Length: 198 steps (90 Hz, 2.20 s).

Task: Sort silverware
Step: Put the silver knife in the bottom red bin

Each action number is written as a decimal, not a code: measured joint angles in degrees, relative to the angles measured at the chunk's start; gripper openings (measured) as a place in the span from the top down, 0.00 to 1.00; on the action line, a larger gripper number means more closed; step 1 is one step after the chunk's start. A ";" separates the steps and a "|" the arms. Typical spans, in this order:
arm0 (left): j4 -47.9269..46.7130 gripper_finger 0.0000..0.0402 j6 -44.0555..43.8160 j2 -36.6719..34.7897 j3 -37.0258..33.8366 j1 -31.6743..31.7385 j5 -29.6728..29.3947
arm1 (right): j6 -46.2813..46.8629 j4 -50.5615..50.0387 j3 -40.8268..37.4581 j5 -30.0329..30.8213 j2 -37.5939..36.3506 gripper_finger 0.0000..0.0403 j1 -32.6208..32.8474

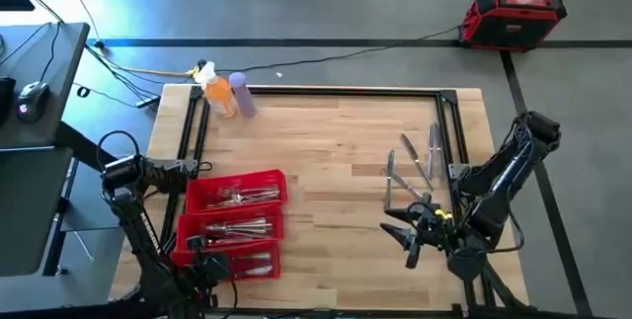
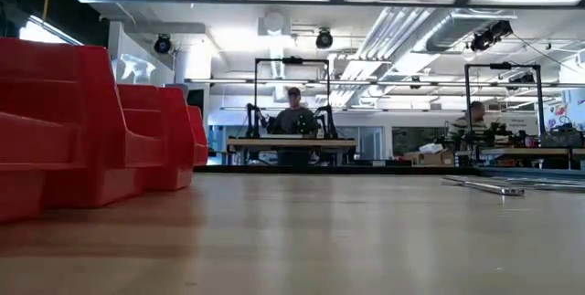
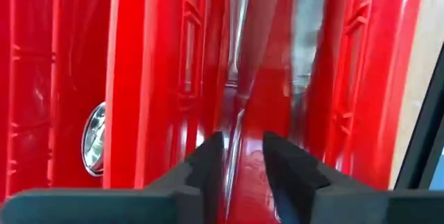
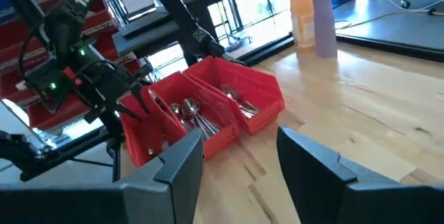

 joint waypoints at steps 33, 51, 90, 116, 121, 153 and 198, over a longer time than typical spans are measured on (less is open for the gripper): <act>-16.22 0.68 -4.04 -0.32 12.82 1.00 -3.99 | 18.52 -19.39 0.00 -18.83 7.72 0.58 -11.90; -13.38 0.69 1.41 -0.41 21.12 1.01 -25.58 | 34.20 -41.72 -0.74 -29.25 9.38 0.58 -24.33; 2.76 0.70 21.06 2.54 22.18 3.42 -51.36 | 30.88 -20.50 -15.19 -35.88 10.50 0.77 -35.82; 2.98 0.70 21.68 4.40 22.12 6.63 -46.09 | 30.79 -15.93 -16.35 -36.16 16.80 0.80 -34.36; 2.99 0.70 21.66 4.31 22.12 7.08 -45.46 | 28.81 -14.98 -15.55 -35.70 18.10 0.80 -33.41; 4.57 0.70 23.42 6.65 22.18 10.02 -44.58 | 12.68 -12.56 -3.69 -46.19 19.50 0.81 -26.05; 24.15 0.70 47.37 17.23 22.16 23.38 -22.51 | 16.53 -9.67 0.28 -37.43 28.44 0.71 -19.49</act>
